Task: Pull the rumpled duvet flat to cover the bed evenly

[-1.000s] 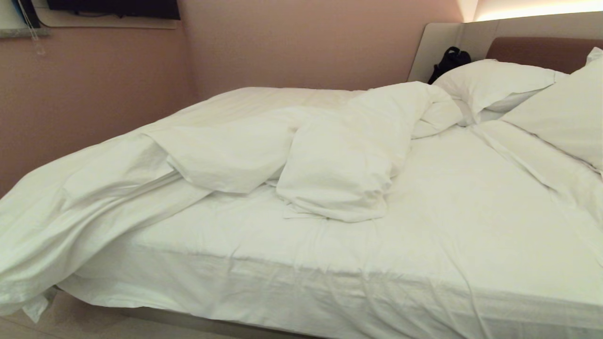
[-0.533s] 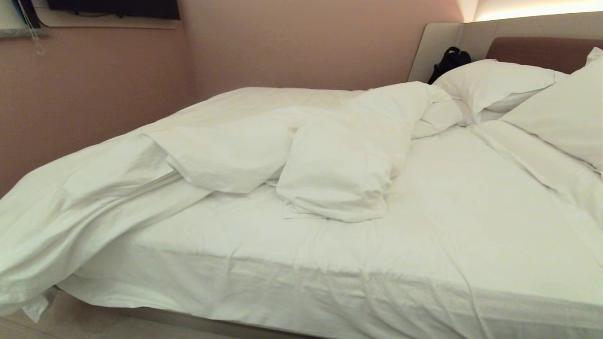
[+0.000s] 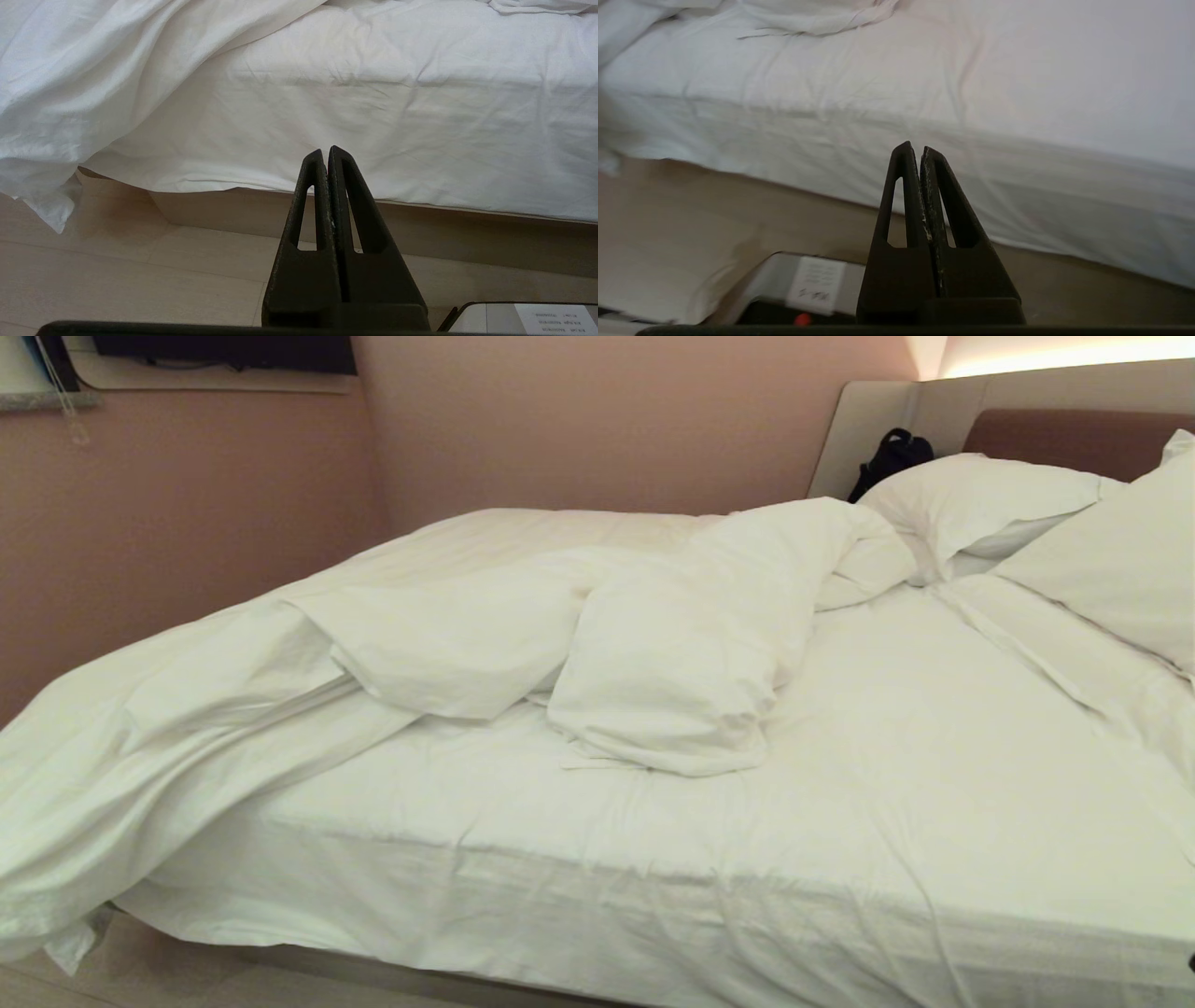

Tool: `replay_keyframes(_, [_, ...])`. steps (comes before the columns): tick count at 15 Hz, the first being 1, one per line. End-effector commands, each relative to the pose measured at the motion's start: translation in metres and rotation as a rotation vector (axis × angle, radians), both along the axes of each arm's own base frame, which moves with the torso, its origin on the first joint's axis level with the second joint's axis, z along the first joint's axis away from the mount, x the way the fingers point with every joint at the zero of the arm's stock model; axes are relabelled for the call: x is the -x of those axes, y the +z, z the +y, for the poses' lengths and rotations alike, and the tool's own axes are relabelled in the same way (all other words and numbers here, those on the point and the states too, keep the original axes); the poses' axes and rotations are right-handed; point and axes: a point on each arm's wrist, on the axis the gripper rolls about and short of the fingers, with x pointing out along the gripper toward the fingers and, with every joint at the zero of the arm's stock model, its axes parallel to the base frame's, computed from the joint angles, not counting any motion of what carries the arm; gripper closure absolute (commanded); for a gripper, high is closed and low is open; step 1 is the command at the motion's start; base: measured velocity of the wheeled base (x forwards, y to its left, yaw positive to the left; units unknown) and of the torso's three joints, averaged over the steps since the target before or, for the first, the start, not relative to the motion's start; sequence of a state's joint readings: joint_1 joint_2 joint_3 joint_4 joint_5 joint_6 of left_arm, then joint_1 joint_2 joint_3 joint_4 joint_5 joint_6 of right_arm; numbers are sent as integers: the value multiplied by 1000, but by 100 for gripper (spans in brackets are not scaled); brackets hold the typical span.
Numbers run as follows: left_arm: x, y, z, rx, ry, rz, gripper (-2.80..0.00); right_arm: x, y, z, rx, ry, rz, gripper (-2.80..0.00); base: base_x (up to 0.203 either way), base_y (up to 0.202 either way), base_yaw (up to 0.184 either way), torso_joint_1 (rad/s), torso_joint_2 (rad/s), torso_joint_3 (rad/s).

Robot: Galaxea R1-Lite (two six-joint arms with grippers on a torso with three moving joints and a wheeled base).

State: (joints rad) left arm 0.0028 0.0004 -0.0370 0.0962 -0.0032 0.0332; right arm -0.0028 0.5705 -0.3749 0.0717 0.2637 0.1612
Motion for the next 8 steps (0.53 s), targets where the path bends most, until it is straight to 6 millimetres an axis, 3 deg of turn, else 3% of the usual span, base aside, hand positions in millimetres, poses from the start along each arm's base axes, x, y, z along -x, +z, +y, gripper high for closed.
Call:
replay_keyframes(1, [0,0,0,-1,0,0,0,-45,11,2,-107,64,88,0,0,0,0,0,0,0])
replay_keyframes(8, [0,0,0,-1,0,0,0,-163,37,11,-217,171,225,0,0,0,0,0,0,0])
